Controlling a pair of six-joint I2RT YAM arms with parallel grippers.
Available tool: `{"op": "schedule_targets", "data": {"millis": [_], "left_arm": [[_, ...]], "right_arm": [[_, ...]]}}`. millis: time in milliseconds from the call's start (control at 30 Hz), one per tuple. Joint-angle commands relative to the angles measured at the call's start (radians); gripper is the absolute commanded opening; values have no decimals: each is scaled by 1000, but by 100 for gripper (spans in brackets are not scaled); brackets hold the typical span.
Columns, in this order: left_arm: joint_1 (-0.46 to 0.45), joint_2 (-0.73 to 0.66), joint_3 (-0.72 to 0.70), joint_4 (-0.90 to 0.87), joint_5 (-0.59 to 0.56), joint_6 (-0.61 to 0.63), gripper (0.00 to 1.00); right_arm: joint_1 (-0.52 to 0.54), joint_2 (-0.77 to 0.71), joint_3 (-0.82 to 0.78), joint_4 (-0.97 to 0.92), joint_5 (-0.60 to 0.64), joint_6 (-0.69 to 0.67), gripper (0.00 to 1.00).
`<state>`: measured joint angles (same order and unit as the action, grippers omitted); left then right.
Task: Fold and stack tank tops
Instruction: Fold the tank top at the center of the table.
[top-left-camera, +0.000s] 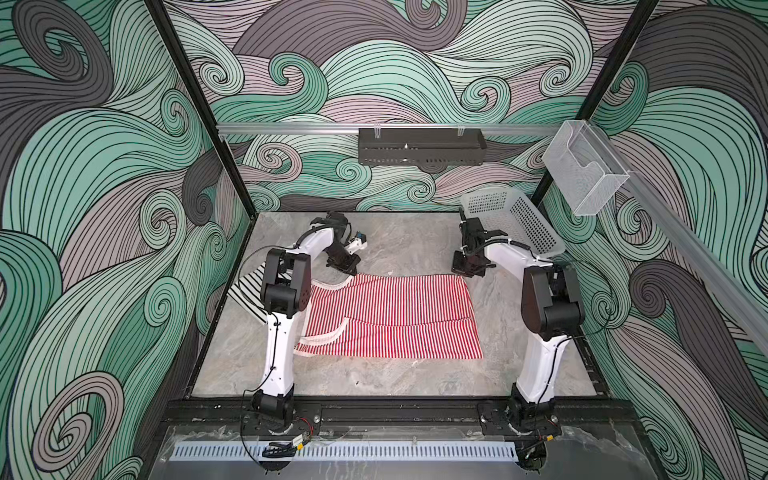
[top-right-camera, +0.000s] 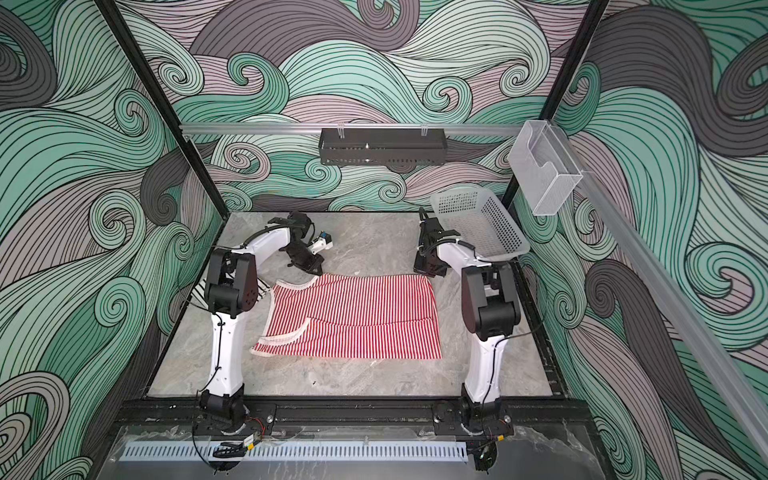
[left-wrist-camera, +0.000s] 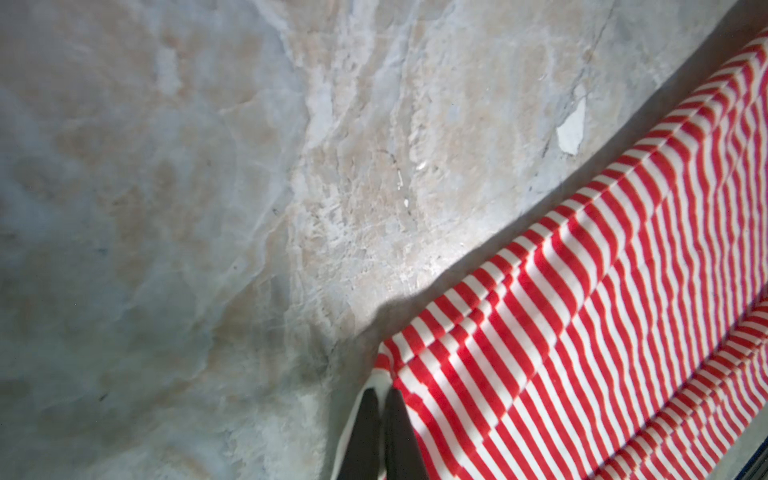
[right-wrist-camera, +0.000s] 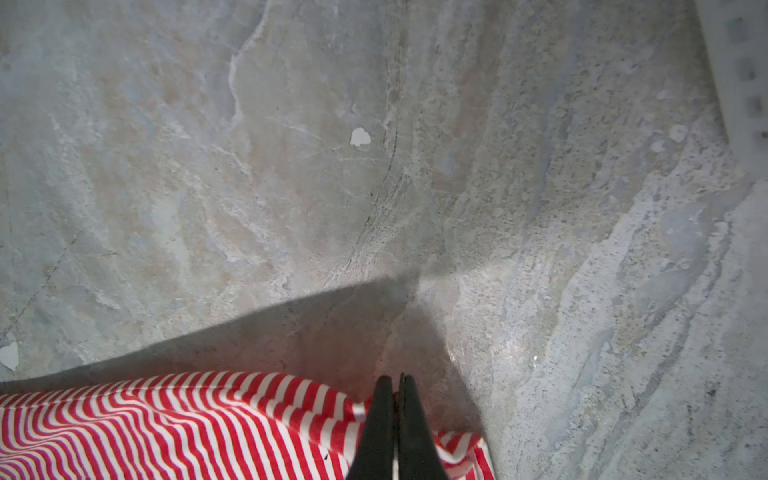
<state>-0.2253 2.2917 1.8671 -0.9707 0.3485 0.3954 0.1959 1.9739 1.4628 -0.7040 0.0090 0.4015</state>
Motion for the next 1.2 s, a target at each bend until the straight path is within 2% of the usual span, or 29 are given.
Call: {"op": "schedule_targets", "data": {"millis": [0, 267, 833, 1167], "left_arm": [[-3, -72, -25, -3, 5, 1, 0], [-3, -230, -209, 121, 44, -23, 0], [-4, -435, -446, 124, 99, 2, 0], [-9, -481, -548, 118, 131, 11, 0]], "right_arm": [[-15, -64, -42, 4, 31, -1, 0], [-43, -146, -148, 41, 2, 3, 0], [-47, -364, -359, 87, -76, 28, 0], [-37, -421, -475, 101, -87, 36, 0]]}}
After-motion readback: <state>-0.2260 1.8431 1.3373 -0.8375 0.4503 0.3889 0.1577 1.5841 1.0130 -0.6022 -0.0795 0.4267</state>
